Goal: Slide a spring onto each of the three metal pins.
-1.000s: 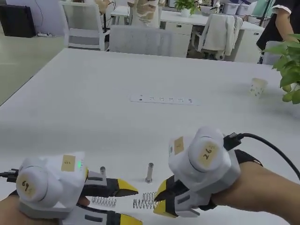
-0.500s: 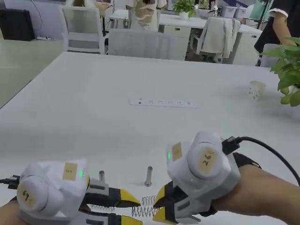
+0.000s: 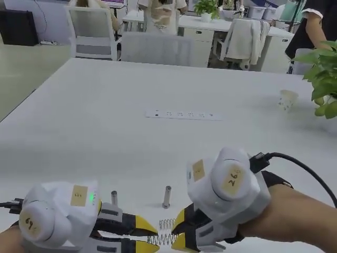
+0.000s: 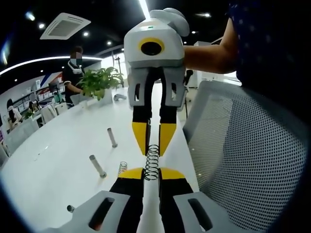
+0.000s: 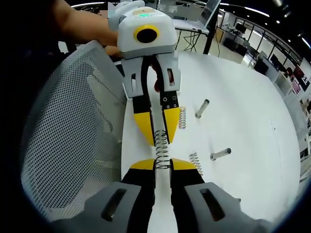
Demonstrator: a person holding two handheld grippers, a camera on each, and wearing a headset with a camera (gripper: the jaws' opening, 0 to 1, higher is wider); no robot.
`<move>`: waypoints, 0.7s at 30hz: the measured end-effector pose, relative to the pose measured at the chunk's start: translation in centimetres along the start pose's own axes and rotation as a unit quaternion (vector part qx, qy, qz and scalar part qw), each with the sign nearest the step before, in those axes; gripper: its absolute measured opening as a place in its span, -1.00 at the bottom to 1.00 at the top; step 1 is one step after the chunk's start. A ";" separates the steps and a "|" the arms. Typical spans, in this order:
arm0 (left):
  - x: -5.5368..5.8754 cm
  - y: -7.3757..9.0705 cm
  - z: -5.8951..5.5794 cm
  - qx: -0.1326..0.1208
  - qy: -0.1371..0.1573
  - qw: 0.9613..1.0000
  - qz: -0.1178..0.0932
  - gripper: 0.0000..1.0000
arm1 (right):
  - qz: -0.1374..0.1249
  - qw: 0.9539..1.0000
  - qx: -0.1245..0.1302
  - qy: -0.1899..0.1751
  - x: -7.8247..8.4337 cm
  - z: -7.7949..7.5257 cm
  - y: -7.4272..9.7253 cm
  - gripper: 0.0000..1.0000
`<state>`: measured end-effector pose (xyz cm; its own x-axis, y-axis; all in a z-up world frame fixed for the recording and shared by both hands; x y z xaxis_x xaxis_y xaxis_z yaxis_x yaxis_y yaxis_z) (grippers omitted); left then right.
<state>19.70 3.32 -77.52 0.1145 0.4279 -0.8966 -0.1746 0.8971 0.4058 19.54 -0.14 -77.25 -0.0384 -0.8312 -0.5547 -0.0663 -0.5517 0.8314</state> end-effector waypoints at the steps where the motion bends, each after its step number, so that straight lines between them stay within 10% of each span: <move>1: 0.0 0.0 0.0 0.001 -0.001 1.000 -0.001 -0.94 | -0.001 1.000 0.001 0.000 0.0 0.0 0.0 -0.83; 21: -1.1 0.2 -0.2 0.004 -0.007 1.000 -0.022 -0.95 | -0.011 1.000 -0.007 -0.022 0.6 -0.2 -0.7 -0.78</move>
<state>19.33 3.01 -76.55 0.1349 0.3900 -0.9109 -0.1618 0.9156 0.3680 19.76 -0.25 -78.11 -0.0809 -0.8149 -0.5739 -0.0543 -0.5713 0.8189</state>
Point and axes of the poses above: the centre of the closed fingertips' face, and the gripper's own axes: y roughly backward along the fingers, z roughly to its left, x roughly out of its underside, the point moved 2 cm from there along y, roughly backward along the fingers, and after that the axes turned 4 degrees about -y, right-handed, at the moved point
